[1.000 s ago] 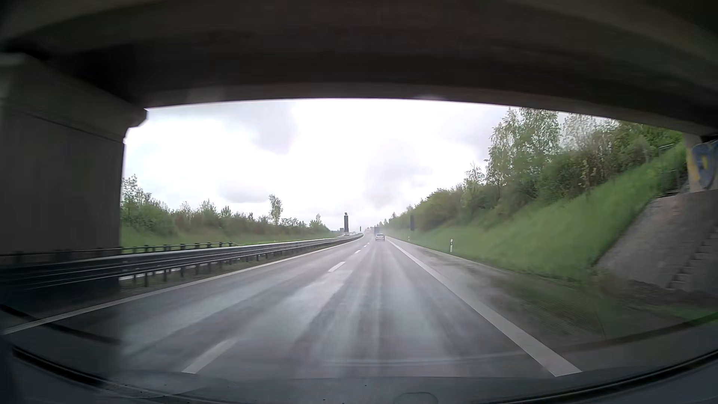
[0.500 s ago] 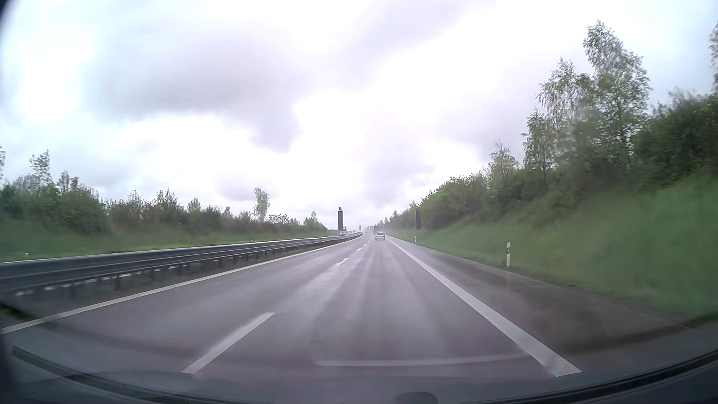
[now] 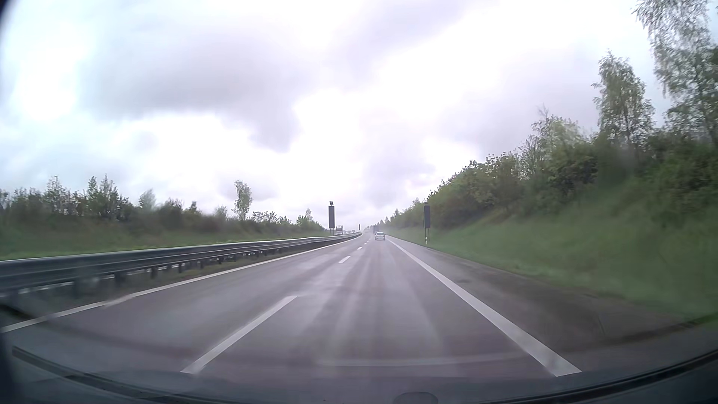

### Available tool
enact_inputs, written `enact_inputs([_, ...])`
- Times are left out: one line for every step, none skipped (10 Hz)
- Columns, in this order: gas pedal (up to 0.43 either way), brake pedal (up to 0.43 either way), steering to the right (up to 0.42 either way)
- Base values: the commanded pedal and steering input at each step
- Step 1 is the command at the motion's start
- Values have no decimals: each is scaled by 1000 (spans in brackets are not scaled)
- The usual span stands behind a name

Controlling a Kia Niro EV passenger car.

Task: Follow the waypoints while adhering to traffic rules and regulations

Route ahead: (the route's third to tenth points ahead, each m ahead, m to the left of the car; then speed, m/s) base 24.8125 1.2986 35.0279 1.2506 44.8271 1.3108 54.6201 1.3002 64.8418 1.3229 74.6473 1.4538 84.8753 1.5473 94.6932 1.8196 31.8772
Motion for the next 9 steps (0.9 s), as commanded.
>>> enact_inputs([331, 0, -2])
enact_inputs([331, 0, -2])
enact_inputs([331, 0, -3])
enact_inputs([331, 0, -3])
enact_inputs([331, 0, -3])
enact_inputs([319, 0, -3])
enact_inputs([319, 0, -3])
enact_inputs([319, 0, -3])
enact_inputs([319, 0, -3])
